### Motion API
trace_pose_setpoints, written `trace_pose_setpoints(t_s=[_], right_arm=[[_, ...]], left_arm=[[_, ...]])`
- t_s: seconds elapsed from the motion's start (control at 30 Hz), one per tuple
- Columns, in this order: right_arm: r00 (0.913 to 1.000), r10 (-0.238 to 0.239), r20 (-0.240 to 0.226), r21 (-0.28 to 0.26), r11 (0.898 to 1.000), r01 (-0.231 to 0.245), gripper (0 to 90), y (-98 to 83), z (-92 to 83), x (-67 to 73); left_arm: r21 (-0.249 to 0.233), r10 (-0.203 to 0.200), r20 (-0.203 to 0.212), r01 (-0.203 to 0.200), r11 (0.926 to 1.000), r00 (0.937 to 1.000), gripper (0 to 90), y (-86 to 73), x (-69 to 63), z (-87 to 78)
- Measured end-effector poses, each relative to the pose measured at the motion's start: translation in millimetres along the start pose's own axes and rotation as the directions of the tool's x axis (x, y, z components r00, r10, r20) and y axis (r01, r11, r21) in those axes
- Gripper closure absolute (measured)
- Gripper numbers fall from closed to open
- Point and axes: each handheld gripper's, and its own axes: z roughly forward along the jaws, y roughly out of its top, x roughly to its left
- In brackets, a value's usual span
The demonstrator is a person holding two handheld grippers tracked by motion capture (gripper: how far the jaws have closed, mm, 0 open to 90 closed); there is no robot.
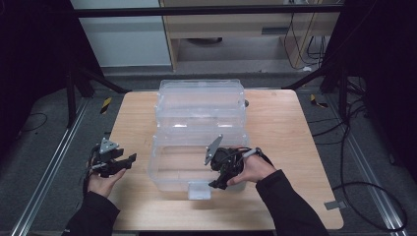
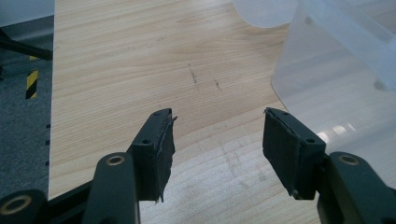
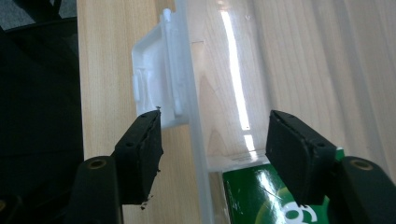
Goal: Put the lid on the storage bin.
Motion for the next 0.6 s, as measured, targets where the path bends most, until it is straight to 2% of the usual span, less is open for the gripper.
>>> trace_pose_setpoints(t_s=[0.3, 0.43, 0.6], right_arm=[[0.9991, -0.010, -0.041, 0.051, 0.999, 0.012, 44.7, 6.8, 9.9, 4.3], [0.9978, -0.030, -0.059, 0.085, 0.996, 0.035, 47.5, 10.5, 16.2, 6.0], [0.9969, -0.027, -0.073, 0.121, 0.992, 0.036, 49.8, 11.9, 20.7, 6.1]], left_arm=[[0.001, 0.003, -0.004, -0.003, 1.0000, 1.0000, 42.4, 0.2, -0.3, -0.2], [0.000, 0.009, -0.003, -0.009, 1.0000, 1.0000, 42.4, 1.1, -1.3, -0.6], [-0.001, 0.007, -0.003, -0.007, 1.0000, 1.0000, 42.4, 1.2, -1.3, -1.2]])
